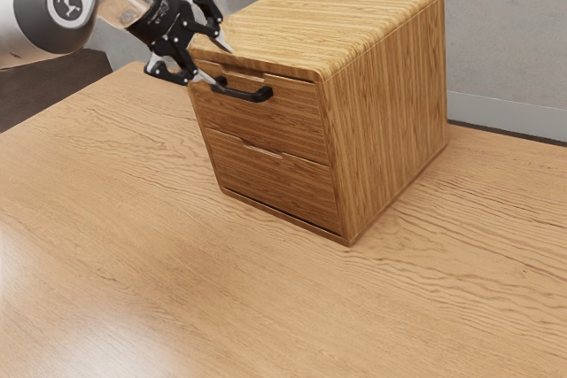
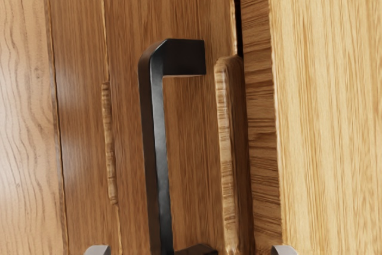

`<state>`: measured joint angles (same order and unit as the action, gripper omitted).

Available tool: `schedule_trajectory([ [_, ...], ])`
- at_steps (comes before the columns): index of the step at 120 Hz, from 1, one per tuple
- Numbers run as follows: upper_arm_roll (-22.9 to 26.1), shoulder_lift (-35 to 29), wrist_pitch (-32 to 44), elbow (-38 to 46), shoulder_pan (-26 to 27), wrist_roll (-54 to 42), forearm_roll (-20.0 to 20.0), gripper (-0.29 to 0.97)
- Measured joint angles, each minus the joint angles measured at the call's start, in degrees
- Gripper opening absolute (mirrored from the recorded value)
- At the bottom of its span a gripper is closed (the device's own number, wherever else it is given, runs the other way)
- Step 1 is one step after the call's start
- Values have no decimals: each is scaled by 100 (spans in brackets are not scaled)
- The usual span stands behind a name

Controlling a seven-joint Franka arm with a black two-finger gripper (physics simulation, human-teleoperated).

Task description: Pull the drawer handle with one arm to open the drawer

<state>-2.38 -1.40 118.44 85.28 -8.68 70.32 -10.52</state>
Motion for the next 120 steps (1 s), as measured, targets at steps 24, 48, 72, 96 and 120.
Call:
schedule_trajectory([
  [24,-7,-151,218,398,-108,-139,31,31],
  [48,-19,-163,249,621,-93,-211,44,30],
  [72,-63,-7,234,637,-42,-235,45,30],
  [96,-133,47,259,654,-17,-254,49,28],
  [120,-193,121,308,663,-29,-275,49,23],
])
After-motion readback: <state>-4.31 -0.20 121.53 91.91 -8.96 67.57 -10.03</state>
